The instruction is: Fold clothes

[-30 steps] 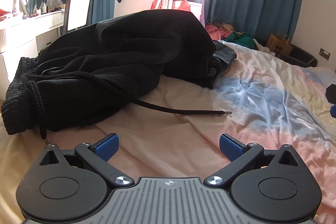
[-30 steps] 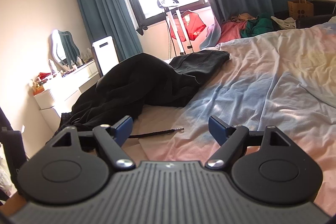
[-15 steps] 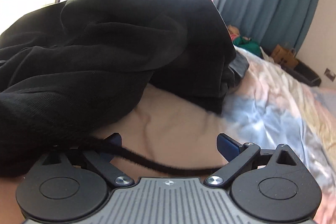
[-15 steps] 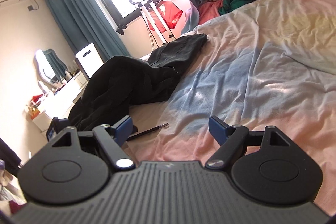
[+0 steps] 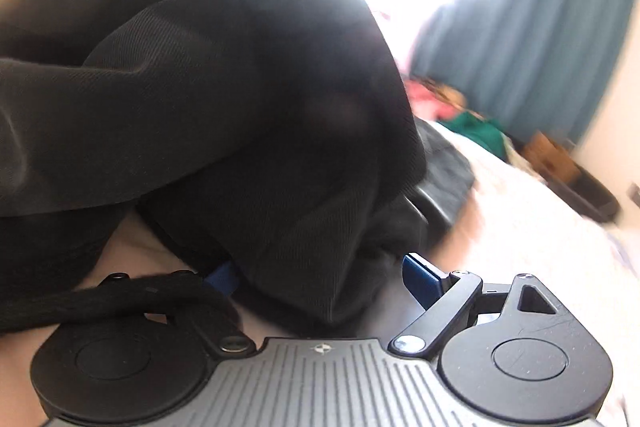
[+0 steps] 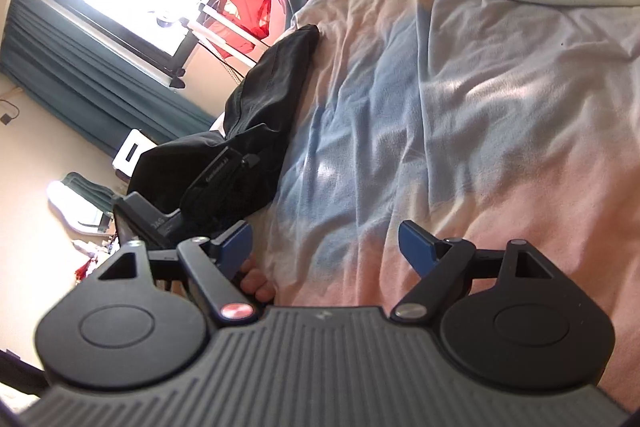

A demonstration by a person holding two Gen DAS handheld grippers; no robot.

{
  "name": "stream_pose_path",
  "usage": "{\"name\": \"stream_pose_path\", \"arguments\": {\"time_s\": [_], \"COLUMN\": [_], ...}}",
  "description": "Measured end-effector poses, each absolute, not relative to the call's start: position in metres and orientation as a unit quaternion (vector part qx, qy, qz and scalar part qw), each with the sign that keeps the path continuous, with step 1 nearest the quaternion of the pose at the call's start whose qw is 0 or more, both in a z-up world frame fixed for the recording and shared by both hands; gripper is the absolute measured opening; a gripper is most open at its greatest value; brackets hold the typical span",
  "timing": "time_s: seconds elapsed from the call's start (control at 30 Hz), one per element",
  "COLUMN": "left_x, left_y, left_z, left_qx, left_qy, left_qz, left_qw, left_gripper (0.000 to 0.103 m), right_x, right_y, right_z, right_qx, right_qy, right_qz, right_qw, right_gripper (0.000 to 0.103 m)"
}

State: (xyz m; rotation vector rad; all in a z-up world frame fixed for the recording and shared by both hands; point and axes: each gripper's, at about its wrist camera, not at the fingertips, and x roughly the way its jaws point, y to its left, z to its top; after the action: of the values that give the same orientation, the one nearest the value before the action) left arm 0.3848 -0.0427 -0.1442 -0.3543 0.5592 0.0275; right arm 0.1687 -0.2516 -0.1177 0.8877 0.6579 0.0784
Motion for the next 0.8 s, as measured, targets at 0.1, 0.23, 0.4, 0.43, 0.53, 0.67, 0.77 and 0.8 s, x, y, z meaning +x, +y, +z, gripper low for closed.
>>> {"name": "stream_pose_path", "arguments": {"time_s": [0.1, 0.23, 0.4, 0.43, 0.53, 0.67, 0.77, 0.8], "left_x": [0.392, 0.386, 0.366, 0.361, 0.342, 0.307, 0.271, 0.256], "left_y": [-0.046, -0.055, -0.057, -0.056, -0.058, -0.073, -0.075, -0.072], "left_z": [-0.151, -0.144, -0.110, -0.101, -0.071, -0.020, 0.013, 0.017], "left_qx": [-0.186, -0.153, -0.110, -0.110, -0.100, -0.090, -0.111, -0.121], "left_qy": [0.265, 0.245, 0.232, 0.230, 0.218, 0.191, 0.172, 0.170], "left_qz": [0.056, 0.072, 0.053, 0.043, 0.005, -0.070, -0.123, -0.137], "left_qw": [0.945, 0.955, 0.965, 0.966, 0.971, 0.975, 0.971, 0.968], "left_gripper": [0.068, 0.039, 0.014, 0.014, 0.012, 0.012, 0.012, 0.012], "right_x": [0.175, 0.178, 0.175, 0.173, 0.168, 0.160, 0.152, 0.147], "right_y": [-0.250, -0.249, -0.255, -0.257, -0.262, -0.272, -0.283, -0.288], "right_z": [-0.127, -0.131, -0.128, -0.127, -0.122, -0.116, -0.112, -0.110], "right_qx": [0.423, 0.424, 0.428, 0.429, 0.435, 0.449, 0.467, 0.474], "right_qy": [0.329, 0.333, 0.322, 0.317, 0.299, 0.273, 0.252, 0.242], "right_qz": [0.039, 0.043, 0.036, 0.034, 0.025, 0.014, 0.007, 0.005], "right_qw": [0.843, 0.841, 0.844, 0.845, 0.849, 0.851, 0.848, 0.847], "right_gripper": [0.082, 0.083, 0.083, 0.083, 0.083, 0.083, 0.083, 0.083]}}
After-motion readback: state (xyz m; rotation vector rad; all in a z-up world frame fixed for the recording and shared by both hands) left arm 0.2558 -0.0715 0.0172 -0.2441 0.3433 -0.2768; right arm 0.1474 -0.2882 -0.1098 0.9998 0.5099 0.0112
